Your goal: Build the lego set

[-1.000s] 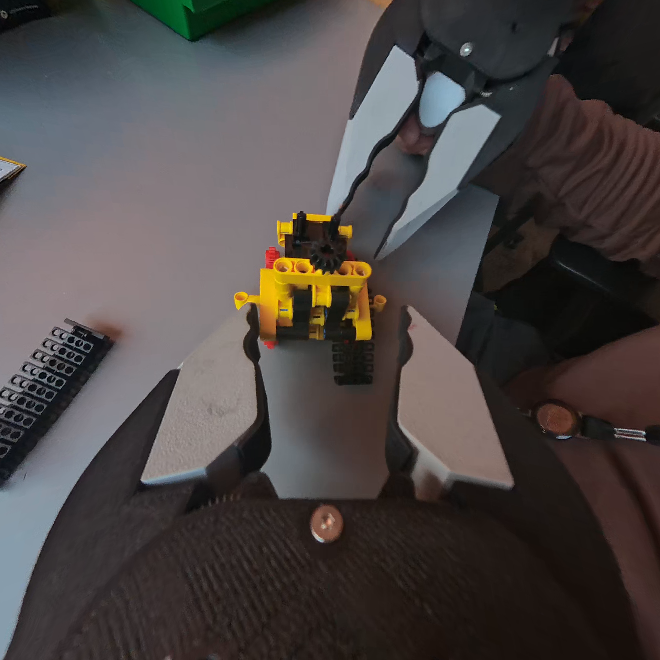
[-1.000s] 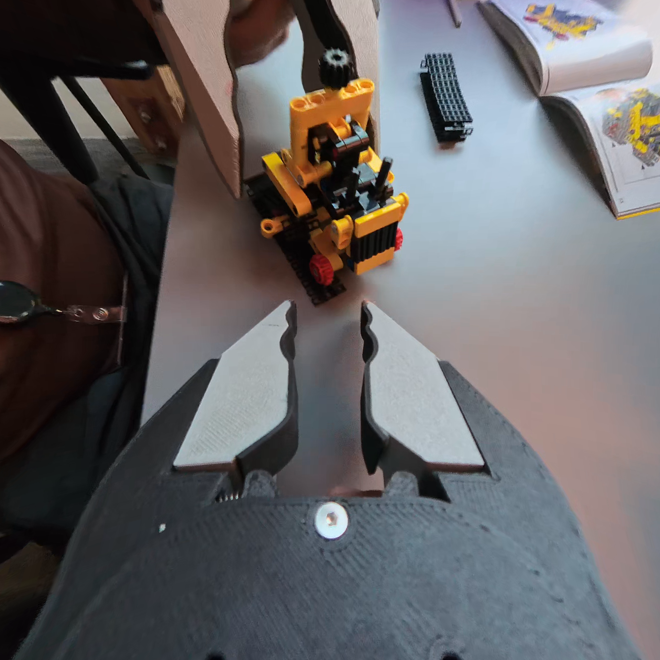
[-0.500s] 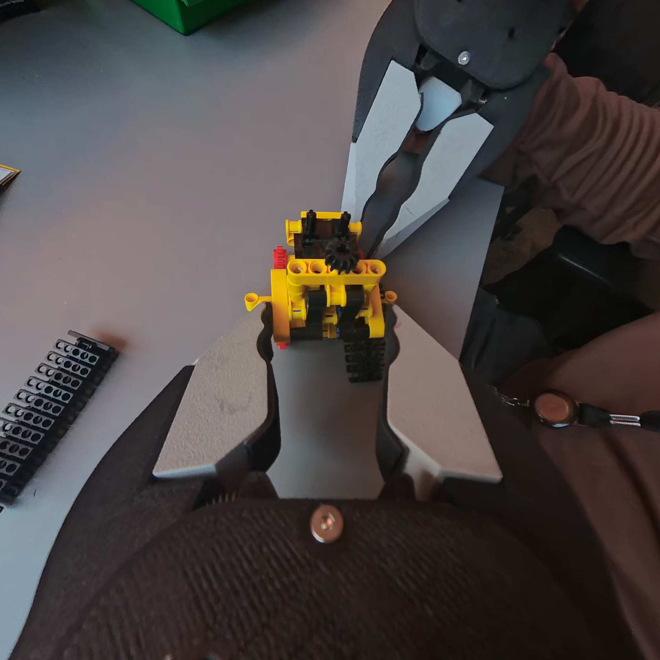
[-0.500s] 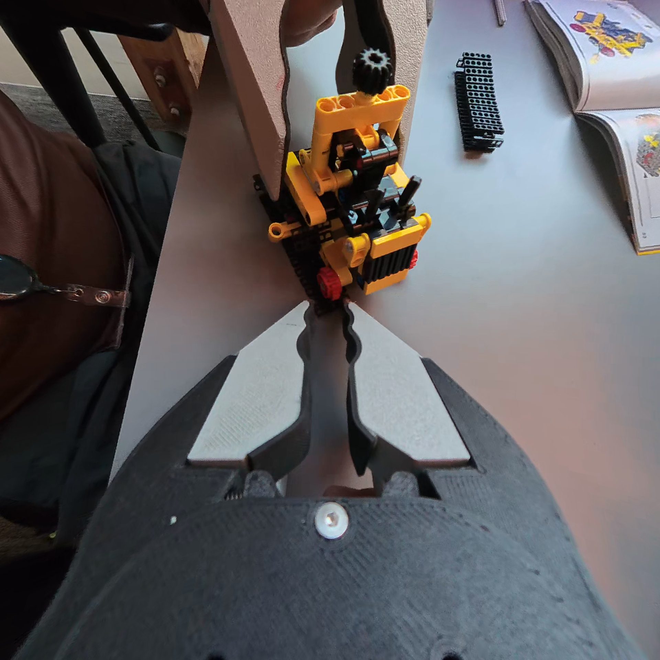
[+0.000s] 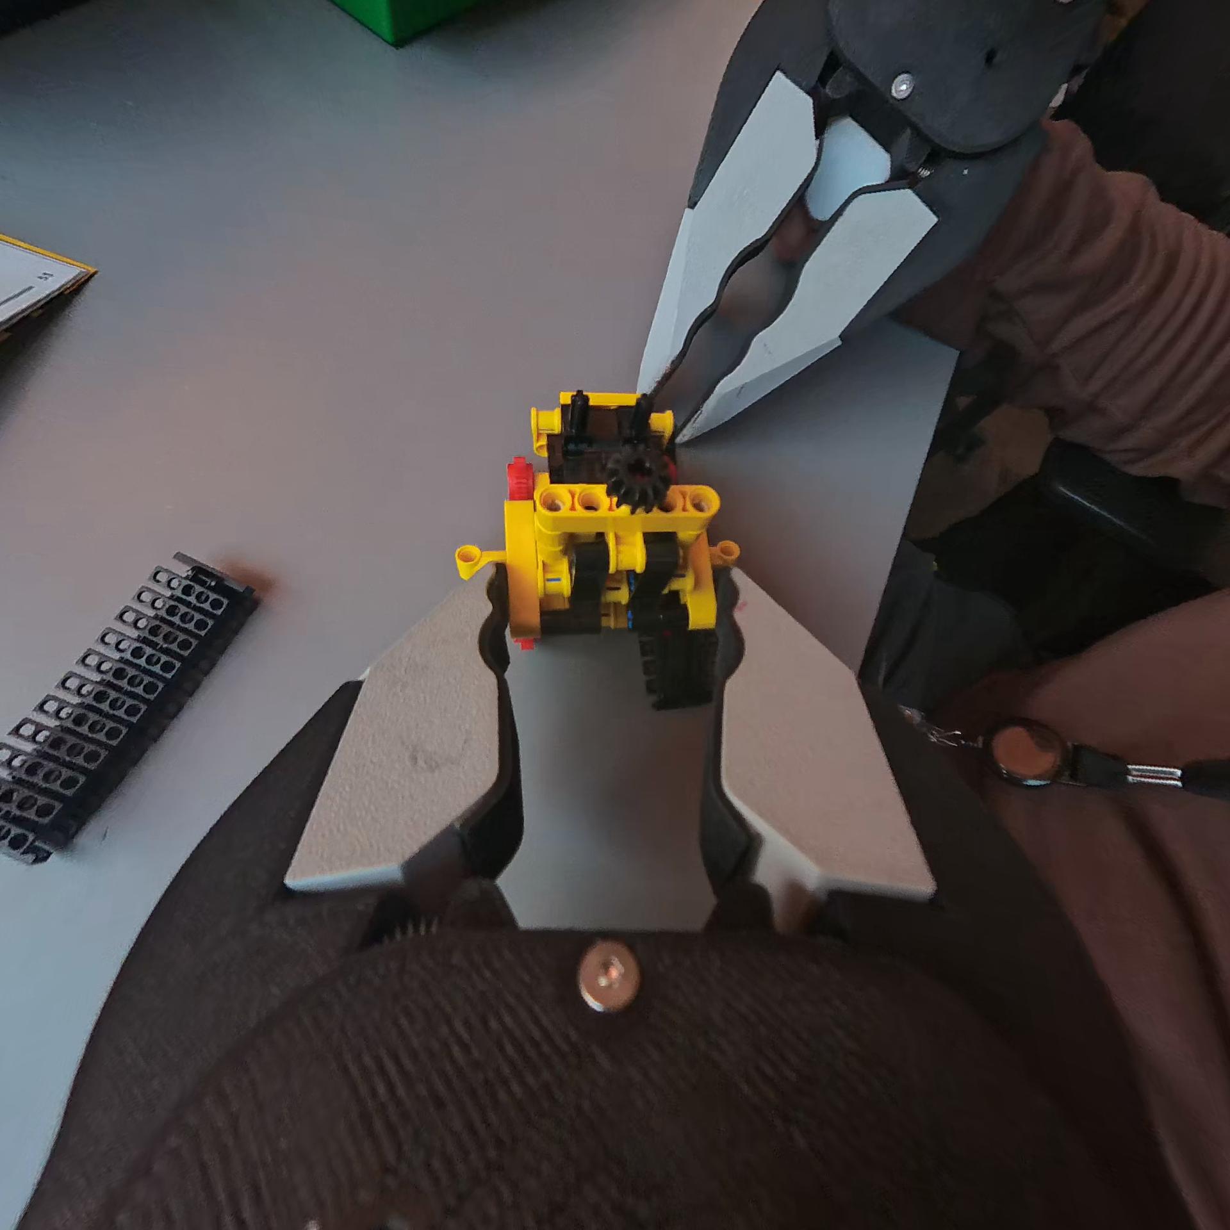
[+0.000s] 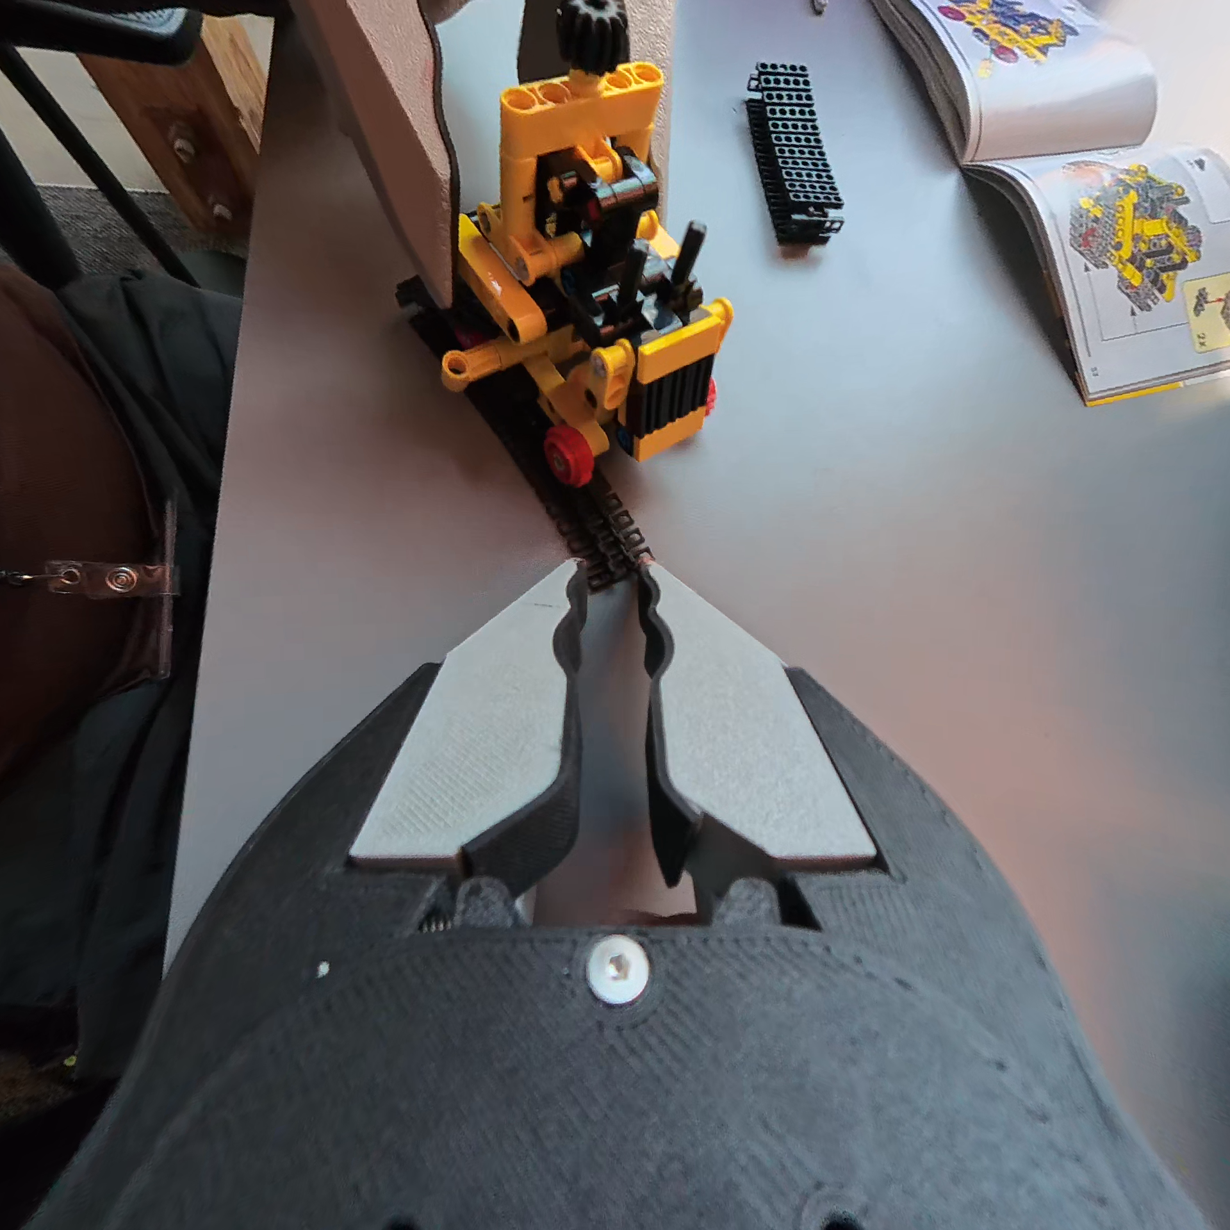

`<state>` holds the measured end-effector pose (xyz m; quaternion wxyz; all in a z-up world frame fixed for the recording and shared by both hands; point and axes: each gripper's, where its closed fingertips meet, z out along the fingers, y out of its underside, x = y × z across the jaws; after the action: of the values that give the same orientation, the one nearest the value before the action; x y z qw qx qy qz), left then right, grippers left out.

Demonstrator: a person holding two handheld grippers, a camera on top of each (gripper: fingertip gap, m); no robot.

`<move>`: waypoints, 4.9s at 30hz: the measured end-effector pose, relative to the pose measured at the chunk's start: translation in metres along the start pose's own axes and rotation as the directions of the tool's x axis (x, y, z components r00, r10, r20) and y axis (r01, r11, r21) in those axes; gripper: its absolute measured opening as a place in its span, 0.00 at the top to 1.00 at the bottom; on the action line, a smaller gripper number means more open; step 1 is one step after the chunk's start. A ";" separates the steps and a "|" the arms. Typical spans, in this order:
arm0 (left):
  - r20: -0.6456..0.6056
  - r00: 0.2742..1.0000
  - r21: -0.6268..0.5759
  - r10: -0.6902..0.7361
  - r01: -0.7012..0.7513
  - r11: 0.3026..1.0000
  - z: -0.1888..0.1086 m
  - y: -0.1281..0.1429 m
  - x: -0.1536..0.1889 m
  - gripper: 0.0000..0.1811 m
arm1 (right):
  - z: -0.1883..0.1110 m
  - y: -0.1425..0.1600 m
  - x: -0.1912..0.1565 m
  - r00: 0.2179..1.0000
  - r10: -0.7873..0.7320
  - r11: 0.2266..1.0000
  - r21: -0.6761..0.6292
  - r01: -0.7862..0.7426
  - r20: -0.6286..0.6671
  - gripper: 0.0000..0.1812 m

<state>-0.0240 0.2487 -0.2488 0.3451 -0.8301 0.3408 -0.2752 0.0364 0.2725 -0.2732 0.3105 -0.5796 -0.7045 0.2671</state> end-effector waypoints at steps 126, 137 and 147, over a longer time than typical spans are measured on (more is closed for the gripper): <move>-0.160 0.986 0.160 0.037 -0.012 0.987 -0.041 0.002 -0.025 0.70 | -0.002 -0.024 -0.001 0.993 0.112 0.986 0.122 -0.117 0.049 0.79; -0.027 1.000 0.042 0.012 -0.010 0.999 -0.015 0.016 -0.003 0.63 | 0.016 -0.048 -0.031 0.998 -0.027 0.990 0.139 0.019 0.060 0.95; -0.014 0.995 0.006 -0.094 0.094 0.996 -0.022 0.041 0.025 0.61 | -0.019 -0.050 -0.001 0.994 0.014 0.952 0.306 0.020 -0.106 0.88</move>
<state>-0.0391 0.1997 -0.2613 0.3323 -0.8422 0.3025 -0.2980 0.0183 0.2622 -0.2233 0.4344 -0.5368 -0.6376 0.3415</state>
